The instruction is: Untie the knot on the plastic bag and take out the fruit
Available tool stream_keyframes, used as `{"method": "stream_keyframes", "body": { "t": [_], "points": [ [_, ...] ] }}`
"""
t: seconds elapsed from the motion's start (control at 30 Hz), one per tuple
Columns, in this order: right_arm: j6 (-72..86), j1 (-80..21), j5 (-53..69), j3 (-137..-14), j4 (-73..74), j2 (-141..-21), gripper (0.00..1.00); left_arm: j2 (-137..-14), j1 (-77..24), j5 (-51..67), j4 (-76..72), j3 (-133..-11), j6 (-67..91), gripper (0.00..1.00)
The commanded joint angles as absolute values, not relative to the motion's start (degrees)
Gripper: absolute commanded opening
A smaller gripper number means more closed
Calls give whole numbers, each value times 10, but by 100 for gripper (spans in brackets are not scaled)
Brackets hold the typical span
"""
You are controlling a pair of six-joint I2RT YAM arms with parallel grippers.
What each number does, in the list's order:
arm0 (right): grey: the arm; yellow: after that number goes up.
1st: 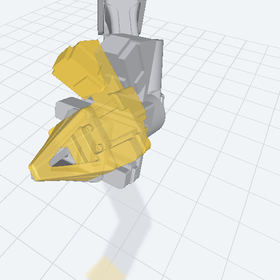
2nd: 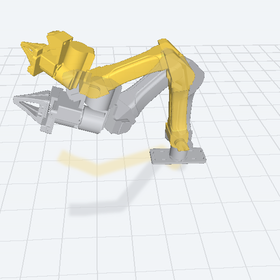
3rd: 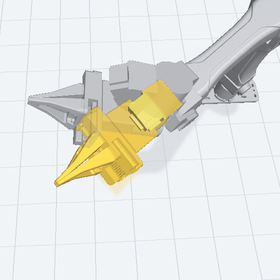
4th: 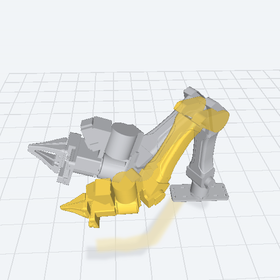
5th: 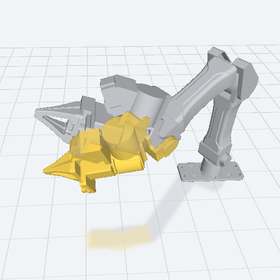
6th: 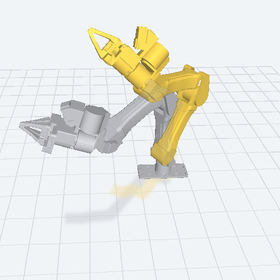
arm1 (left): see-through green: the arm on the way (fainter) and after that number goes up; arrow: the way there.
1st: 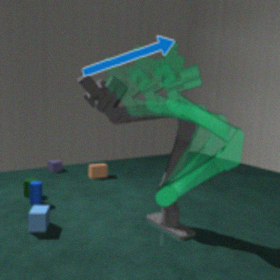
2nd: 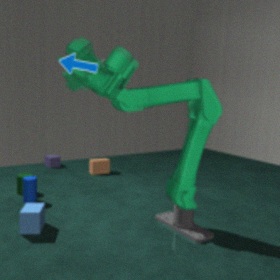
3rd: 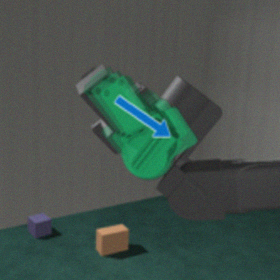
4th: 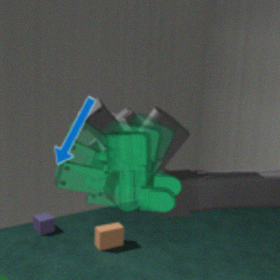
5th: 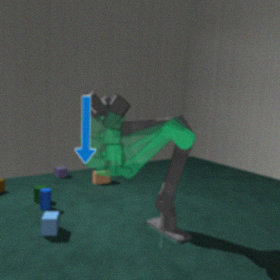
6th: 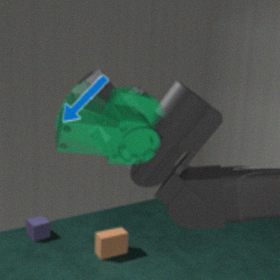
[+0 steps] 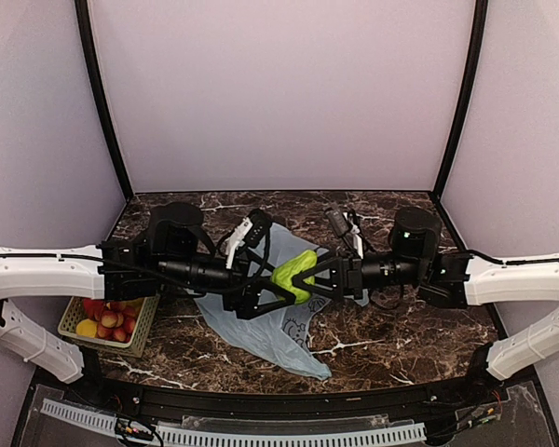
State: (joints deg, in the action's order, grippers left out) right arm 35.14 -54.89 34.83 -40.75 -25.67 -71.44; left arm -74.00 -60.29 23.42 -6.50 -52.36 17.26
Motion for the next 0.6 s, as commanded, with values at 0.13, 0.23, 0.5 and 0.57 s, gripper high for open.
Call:
{"method": "stream_keyframes", "body": {
  "t": [0.13,0.23,0.5,0.57],
  "points": [
    [344,-558,355,-429,-268,-726,43,-750,-606,245,-90,-537,179,90],
    [344,-559,353,-429,-270,-726,43,-750,-606,246,-83,-537,179,90],
    [344,-560,357,-429,-270,-726,43,-750,-606,244,-82,-535,182,75],
    [344,-560,359,-429,-271,-728,43,-750,-606,243,-84,-536,181,70]
  ]
}}
